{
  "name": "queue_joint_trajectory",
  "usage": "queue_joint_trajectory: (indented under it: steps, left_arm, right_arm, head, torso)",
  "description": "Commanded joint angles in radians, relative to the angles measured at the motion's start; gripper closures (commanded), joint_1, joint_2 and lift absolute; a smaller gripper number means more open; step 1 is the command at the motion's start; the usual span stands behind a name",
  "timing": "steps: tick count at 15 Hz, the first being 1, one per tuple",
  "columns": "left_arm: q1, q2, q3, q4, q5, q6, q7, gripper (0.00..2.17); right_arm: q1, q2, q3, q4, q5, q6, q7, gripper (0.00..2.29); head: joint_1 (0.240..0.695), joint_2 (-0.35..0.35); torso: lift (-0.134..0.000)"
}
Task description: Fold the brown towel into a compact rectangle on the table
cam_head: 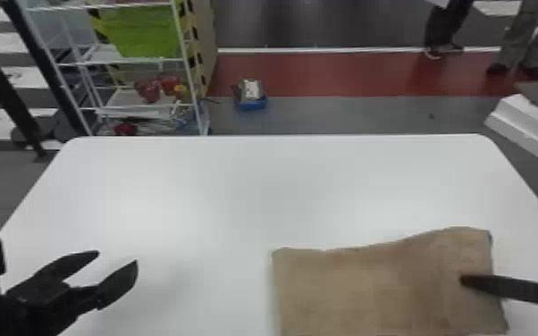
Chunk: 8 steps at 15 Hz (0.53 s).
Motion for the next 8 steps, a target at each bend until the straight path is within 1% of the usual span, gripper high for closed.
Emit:
queue_joint_trajectory:
  steps: [1,2,4,5,6,7,8]
  left_arm:
    - [-0.003,-0.003,0.002,0.0,-0.002,0.0,-0.001,0.08]
    - [-0.006,-0.003,0.002,0.0,-0.002,0.0,-0.001,0.08]
    - [-0.008,-0.003,0.002,0.0,-0.002,0.0,-0.003,0.08]
    - [-0.008,-0.003,0.002,0.0,-0.002,0.0,-0.004,0.08]
    - [-0.008,-0.003,0.002,0.0,0.0,0.0,-0.004,0.08]
    - [-0.008,-0.003,0.003,0.0,0.0,0.003,-0.004,0.08]
    - [-0.008,-0.003,0.005,0.0,0.0,0.0,-0.006,0.08]
  right_arm:
    - [-0.042,0.015,0.012,-0.002,-0.017,0.006,-0.008,1.39]
    - [-0.062,0.026,0.032,-0.003,-0.019,0.006,-0.008,1.38]
    - [-0.083,0.041,0.115,-0.04,-0.011,0.006,-0.01,1.38]
    - [-0.085,0.044,0.161,-0.057,0.001,0.006,-0.01,1.38]
    - [-0.085,0.045,0.224,-0.065,0.035,0.006,-0.011,1.38]
    - [-0.09,0.055,0.279,-0.065,0.072,0.006,-0.014,1.38]
    - [-0.091,0.061,0.317,-0.065,0.096,0.006,-0.014,1.38]
  head:
    - [0.695,0.072]
    - [0.695,0.076]
    - [0.695,0.09]
    - [0.695,0.119]
    - [0.695,0.137]
    - [0.695,0.161]
    - [0.695,0.185]
  torso:
    - [-0.134]
    - [-0.134]
    - [-0.134]
    - [-0.134]
    - [-0.134]
    - [-0.134]
    - [-0.134]
